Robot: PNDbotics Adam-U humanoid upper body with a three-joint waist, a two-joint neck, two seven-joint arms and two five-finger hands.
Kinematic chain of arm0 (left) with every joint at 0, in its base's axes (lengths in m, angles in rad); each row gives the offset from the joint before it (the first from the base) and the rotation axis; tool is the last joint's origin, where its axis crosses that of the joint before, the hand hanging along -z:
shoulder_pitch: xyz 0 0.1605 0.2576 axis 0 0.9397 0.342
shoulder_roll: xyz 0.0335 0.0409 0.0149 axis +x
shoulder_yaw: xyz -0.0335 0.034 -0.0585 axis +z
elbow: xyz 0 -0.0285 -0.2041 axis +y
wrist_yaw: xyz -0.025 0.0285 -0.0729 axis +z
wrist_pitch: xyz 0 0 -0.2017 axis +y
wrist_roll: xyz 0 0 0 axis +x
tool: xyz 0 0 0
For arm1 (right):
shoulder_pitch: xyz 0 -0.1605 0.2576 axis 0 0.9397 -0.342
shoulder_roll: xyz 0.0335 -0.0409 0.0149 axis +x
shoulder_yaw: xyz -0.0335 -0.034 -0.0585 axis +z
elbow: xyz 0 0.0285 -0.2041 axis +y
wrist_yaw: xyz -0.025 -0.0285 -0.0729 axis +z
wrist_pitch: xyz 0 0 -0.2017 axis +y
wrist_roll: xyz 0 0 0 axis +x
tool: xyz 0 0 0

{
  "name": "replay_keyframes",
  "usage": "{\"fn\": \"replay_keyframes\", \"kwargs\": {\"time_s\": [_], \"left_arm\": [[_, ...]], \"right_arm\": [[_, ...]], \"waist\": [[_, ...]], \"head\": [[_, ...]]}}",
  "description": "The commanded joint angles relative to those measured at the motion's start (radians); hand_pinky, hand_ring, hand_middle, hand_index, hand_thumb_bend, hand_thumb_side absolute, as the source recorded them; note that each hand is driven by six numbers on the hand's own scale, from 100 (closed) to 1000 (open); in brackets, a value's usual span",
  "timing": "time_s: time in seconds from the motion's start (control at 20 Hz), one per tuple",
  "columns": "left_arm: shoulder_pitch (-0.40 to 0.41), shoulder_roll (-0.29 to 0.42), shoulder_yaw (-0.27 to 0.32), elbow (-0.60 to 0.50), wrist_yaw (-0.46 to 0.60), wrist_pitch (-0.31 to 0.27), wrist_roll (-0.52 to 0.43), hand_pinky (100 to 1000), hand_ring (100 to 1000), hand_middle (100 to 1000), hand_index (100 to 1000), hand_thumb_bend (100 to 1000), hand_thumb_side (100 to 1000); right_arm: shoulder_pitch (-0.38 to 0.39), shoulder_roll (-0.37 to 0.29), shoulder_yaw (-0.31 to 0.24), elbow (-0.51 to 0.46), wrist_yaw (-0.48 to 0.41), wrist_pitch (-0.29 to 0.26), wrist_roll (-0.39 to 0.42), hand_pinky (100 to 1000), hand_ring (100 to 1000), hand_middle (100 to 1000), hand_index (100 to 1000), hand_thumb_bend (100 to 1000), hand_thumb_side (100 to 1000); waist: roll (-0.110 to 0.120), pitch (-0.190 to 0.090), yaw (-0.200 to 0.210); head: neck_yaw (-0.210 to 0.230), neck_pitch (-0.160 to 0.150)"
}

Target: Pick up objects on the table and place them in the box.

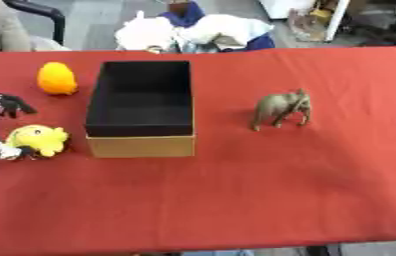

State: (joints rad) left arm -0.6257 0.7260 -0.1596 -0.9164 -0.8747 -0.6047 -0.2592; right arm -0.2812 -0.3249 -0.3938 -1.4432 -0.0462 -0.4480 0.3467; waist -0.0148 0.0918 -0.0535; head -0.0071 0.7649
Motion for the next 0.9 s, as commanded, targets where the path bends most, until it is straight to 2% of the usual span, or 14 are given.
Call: {"fn": "replay_keyframes", "kwargs": {"time_s": [0.05, 0.25, 0.4, 0.5, 0.6, 0.75, 0.9], "left_arm": [[-0.020, 0.019, 0.016, -0.001, -0.013, 0.001, 0.011, 665, 682, 743, 868, 481, 491], [-0.018, 0.013, 0.019, 0.012, -0.033, 0.004, 0.022, 662, 675, 735, 864, 493, 477], [-0.017, 0.007, 0.021, 0.024, -0.052, 0.002, 0.030, 650, 658, 715, 854, 496, 435], [-0.017, 0.005, 0.023, 0.030, -0.064, -0.004, 0.037, 625, 629, 683, 834, 503, 374], [-0.016, 0.002, 0.024, 0.033, -0.073, -0.007, 0.049, 600, 602, 652, 809, 494, 363], [-0.016, 0.000, 0.025, 0.029, -0.081, -0.008, 0.081, 527, 520, 561, 728, 426, 334], [-0.015, 0.000, 0.028, 0.018, -0.068, -0.004, 0.145, 423, 405, 435, 582, 313, 278]], "right_arm": [[-0.012, -0.019, -0.003, -0.010, -0.007, -0.002, 0.003, 804, 702, 726, 847, 100, 653], [-0.012, -0.019, -0.003, -0.009, -0.008, -0.003, 0.004, 805, 703, 726, 847, 100, 653], [-0.012, -0.019, -0.003, -0.008, -0.008, -0.004, 0.003, 805, 703, 726, 847, 100, 653], [-0.012, -0.019, -0.003, -0.008, -0.009, -0.004, 0.003, 805, 703, 726, 847, 100, 652], [-0.012, -0.019, -0.003, -0.008, -0.009, -0.004, 0.004, 805, 703, 726, 847, 100, 652], [-0.013, -0.018, -0.003, -0.008, -0.009, -0.004, 0.004, 805, 703, 726, 847, 100, 652], [-0.011, -0.018, -0.003, -0.007, -0.009, -0.004, 0.004, 805, 703, 726, 847, 100, 652]], "waist": [[0.001, -0.010, -0.001], [0.001, -0.009, -0.003], [0.000, -0.008, -0.005], [0.000, -0.007, -0.005], [0.000, -0.007, -0.005], [0.000, -0.006, -0.005], [0.000, -0.006, -0.005]], "head": [[0.003, 0.005], [0.003, 0.005], [0.003, 0.005], [0.002, 0.005], [0.002, 0.005], [0.001, 0.005], [0.000, 0.005]]}}
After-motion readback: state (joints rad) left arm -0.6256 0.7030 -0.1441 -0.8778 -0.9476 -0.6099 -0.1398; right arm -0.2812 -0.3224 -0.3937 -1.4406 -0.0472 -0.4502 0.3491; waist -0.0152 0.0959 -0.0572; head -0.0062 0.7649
